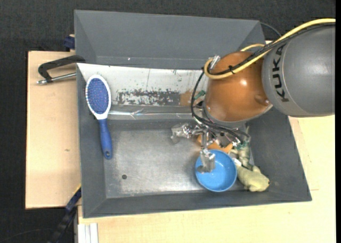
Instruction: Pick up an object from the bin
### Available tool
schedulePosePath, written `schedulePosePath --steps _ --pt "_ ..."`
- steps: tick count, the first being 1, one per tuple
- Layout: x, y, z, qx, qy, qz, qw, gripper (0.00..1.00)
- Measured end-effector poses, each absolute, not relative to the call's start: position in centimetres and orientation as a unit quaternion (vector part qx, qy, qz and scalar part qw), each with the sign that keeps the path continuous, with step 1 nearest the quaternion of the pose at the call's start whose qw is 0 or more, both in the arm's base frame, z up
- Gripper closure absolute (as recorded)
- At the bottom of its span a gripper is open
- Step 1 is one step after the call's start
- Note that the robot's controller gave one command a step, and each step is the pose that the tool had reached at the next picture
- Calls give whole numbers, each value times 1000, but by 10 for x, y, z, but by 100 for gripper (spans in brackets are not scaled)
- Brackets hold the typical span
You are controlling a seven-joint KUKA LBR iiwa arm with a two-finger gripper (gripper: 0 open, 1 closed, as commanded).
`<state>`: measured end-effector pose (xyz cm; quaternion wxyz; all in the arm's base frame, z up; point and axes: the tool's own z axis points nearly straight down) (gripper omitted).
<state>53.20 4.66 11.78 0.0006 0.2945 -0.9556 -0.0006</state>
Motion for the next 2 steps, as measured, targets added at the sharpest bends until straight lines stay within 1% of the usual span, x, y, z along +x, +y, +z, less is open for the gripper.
schedulePosePath --steps 1,2 --pt "527 43 137 466 -885 0 -4 0" --pt "546 41 109 568 -823 0 -3 0"
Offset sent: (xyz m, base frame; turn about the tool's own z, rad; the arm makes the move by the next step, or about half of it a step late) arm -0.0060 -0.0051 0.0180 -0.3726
